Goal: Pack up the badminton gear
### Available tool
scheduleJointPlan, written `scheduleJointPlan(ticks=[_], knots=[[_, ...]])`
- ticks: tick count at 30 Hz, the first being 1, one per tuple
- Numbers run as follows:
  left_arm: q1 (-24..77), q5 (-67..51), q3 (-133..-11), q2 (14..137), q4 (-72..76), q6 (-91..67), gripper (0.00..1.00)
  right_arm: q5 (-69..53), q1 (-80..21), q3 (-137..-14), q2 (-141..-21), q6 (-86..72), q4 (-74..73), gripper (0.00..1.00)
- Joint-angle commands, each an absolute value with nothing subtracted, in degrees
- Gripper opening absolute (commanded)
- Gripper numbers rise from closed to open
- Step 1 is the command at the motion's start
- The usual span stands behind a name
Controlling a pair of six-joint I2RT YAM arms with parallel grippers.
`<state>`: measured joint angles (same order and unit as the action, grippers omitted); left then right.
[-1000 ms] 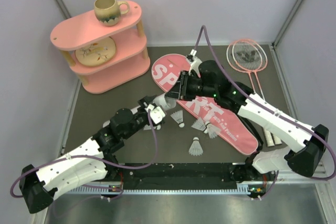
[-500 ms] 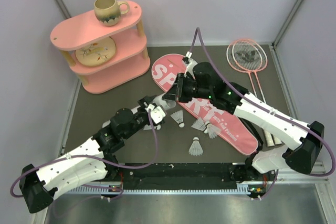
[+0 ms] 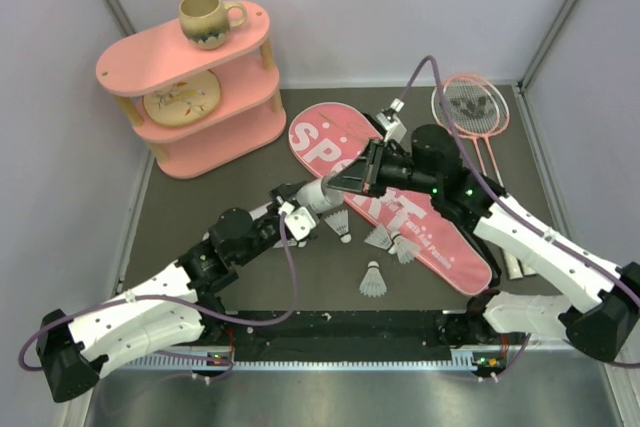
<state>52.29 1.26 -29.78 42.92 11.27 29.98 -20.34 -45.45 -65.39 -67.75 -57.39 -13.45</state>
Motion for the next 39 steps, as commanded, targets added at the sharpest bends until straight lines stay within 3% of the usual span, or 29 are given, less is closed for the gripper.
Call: scheduleJointPlan(ticks=[1,6,10,12,23,28,38,39], knots=[[51.5,3.7,-30.8,42.7,10.5,29.0,0.18,-28.6,-42.4,-64.3,-61.5,-61.7,-0.4,0.00],[51.6,4.9,-31.0,42.6,10.4,29.1,0.17,-18.6,-41.9,-68.8,-59.9,-52.5,-15.3,0.00],[51.5,9.0,-32.8,41.4,9.1,26.6,0.18,8.1,-41.1,-74.0,-61.3,-39.1,-34.5,0.00],[51.5,12.6,-34.1,40.3,6.9,23.2,0.21,13.8,-36.4,-74.0,-63.5,-37.2,-40.5,0.00],[51.5,12.7,-37.4,37.2,3.2,20.4,0.23,14.3,-10.4,-66.9,-79.7,-27.3,-35.4,0.00],[51.5,13.4,-35.2,36.8,5.2,22.0,0.23,14.1,-7.7,-69.7,-91.2,-25.8,-32.1,0.00],[51.5,14.1,-33.0,34.5,6.9,23.1,0.25,12.2,-4.5,-74.8,-102.0,-24.6,-29.6,0.00],[51.5,14.3,-33.0,34.5,6.9,23.0,0.25,12.0,-4.5,-74.9,-102.6,-24.0,-29.1,0.09]])
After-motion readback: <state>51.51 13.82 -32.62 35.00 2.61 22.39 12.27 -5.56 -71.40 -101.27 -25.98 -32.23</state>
